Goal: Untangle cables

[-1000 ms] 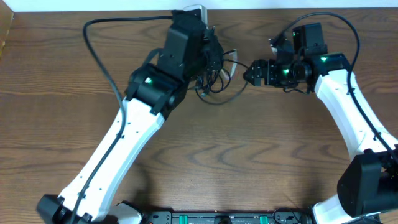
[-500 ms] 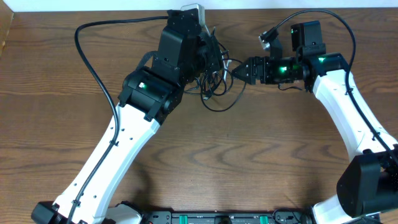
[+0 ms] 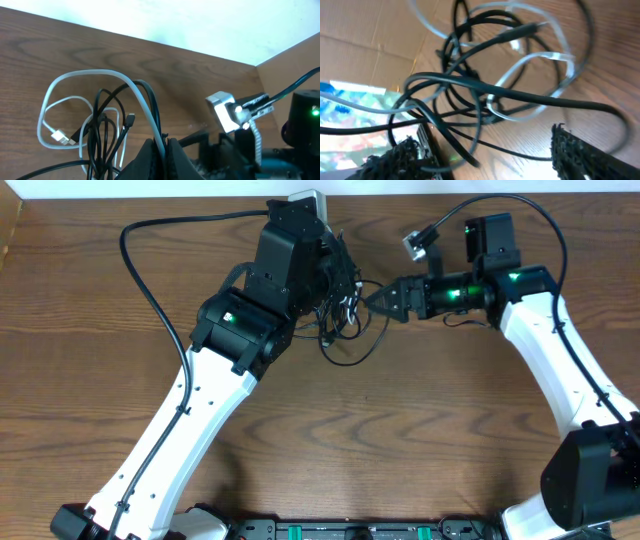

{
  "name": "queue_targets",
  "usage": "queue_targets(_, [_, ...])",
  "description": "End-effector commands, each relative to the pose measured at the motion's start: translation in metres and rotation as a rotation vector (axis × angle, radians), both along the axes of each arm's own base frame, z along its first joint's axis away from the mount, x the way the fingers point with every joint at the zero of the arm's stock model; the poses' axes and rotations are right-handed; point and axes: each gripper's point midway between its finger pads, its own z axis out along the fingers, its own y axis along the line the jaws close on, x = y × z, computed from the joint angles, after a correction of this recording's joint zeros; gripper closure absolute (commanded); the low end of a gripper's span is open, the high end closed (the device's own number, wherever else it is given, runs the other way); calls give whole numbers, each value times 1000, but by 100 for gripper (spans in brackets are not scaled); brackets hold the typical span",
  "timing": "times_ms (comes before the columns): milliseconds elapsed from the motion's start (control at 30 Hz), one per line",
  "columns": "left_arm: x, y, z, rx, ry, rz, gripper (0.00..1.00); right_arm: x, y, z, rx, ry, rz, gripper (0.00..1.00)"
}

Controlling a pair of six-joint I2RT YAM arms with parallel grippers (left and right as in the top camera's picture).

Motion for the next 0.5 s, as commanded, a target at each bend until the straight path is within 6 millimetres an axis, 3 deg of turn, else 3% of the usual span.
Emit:
queue_targets(0, [2,-2,10,-55,4,20,92,-9,17,-1,-17,-46,56,24])
queue_targets(33, [1,-4,10,-68,9,13,92,-8,19,-5,-44,-50,45,26])
queue_targets(133, [-2,-12,15,-98,7,-31,92,-1,19,-14,-118,-55,-8,48])
queue_targets(300, [-1,-6,11,-81,15,-19,92,13,4,-26,-211,-46,-112,98])
queue_targets(467, [9,31,-4,4,45,64,92,28,-36,-24,-270,-42,-237,99])
